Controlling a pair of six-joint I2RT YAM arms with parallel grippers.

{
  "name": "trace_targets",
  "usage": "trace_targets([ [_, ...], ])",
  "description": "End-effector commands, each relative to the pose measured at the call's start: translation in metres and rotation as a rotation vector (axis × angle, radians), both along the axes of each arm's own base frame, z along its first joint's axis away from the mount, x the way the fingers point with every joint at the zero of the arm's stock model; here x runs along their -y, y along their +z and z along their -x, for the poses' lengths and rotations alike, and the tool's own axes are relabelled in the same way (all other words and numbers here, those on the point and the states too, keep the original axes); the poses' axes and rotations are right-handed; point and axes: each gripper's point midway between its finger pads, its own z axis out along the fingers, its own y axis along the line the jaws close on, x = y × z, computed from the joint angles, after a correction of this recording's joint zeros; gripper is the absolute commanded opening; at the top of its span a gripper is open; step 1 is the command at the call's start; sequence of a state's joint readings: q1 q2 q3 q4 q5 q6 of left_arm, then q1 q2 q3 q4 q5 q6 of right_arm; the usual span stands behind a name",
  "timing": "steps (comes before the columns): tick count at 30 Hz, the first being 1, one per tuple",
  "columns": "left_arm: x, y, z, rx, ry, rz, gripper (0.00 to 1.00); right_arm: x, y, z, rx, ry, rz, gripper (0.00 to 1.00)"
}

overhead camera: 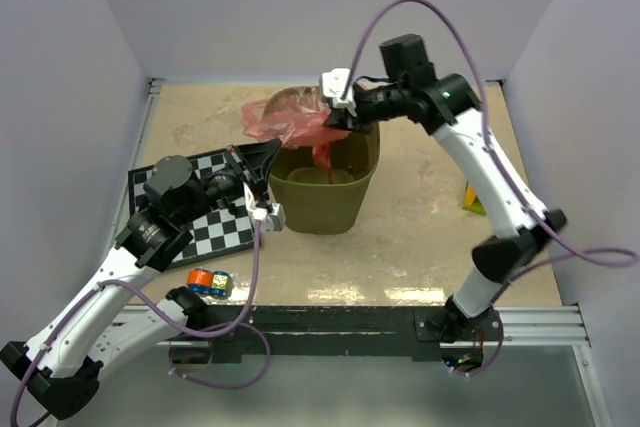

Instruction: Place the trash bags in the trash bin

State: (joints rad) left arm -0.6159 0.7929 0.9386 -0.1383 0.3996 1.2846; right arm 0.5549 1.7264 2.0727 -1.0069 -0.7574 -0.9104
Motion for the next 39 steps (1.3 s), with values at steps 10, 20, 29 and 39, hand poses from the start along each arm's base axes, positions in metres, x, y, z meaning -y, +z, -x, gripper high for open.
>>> trace_targets([
  [10, 0.023, -0.021, 0.068, -0.74, -0.224, 0.228, 0.0, 0.06, 0.034, 0.091, 0.205, -0.105, -0.23, 0.0],
  [20, 0.002, -0.043, 0.089, -0.641, -0.218, 0.007, 0.0, 0.071, -0.001, 0.119, 0.174, -0.077, -0.18, 0.0],
  [29, -0.003, -0.072, 0.1, -0.776, -0.195, 0.001, 0.0, 0.08, -0.032, 0.14, 0.099, -0.055, -0.115, 0.0],
  [39, -0.005, -0.12, 0.075, -0.983, -0.001, 0.145, 0.0, 0.083, -0.08, 0.128, -0.03, -0.173, -0.058, 0.0],
])
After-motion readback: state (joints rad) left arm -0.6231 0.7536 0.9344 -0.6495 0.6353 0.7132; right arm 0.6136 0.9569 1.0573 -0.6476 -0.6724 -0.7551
